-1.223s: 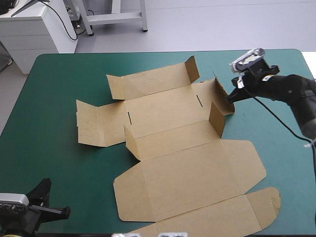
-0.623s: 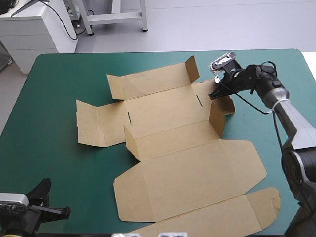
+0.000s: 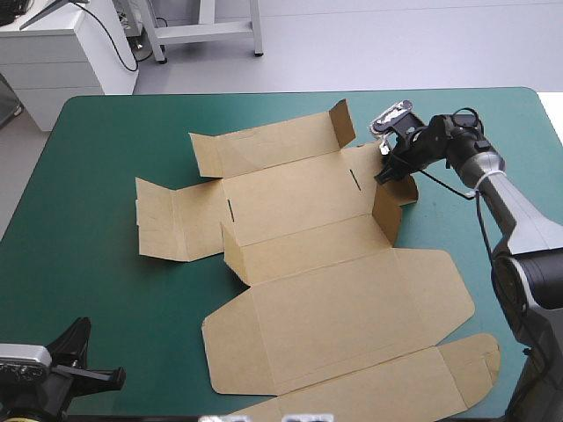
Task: Fold the box
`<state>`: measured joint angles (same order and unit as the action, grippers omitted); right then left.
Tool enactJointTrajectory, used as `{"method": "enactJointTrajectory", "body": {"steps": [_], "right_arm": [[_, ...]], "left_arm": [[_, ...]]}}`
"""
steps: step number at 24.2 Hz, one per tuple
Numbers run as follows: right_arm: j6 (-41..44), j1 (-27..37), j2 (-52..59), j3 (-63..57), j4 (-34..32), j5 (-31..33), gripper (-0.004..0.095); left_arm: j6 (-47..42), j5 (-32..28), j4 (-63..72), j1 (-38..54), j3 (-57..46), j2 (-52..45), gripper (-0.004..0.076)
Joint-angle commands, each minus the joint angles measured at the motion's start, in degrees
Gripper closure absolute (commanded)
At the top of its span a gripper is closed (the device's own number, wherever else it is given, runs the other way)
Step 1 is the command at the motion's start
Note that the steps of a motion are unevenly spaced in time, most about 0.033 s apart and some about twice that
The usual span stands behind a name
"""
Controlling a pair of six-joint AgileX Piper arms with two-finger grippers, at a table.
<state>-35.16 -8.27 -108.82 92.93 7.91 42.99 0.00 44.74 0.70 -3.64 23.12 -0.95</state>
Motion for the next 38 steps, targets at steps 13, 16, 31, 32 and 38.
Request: {"method": "enactJointTrajectory", "body": {"steps": [13,16,31,32,38], "right_arm": [[0.26,-2.99,-0.1,2.79,-14.55,-3.59,0.092],[0.77,-4.86,0.14,4.61,-20.27,-3.59,0.0926],[1.14,-22.87,16.69,5.01,-39.19,-7.3,0.0921],[0.05,-24.21,16.95,5.01,-39.19,-7.56,0.0921],[-3.82,-29.64,17.17,5.01,-39.19,-8.16,0.0921]], "left_arm": [[0.0,-4.43,0.11,-0.3,1.71,-0.39,0.0731],[-0.34,-4.43,0.11,-0.3,1.71,-0.39,0.0731],[-0.34,-4.43,0.11,-0.3,1.71,-0.39,0.0731],[-0.34,-4.43,0.11,-0.3,1.71,-0.39,0.0731],[-0.34,-4.43,0.11,-0.3,1.71,-0.39,0.0731]]}}
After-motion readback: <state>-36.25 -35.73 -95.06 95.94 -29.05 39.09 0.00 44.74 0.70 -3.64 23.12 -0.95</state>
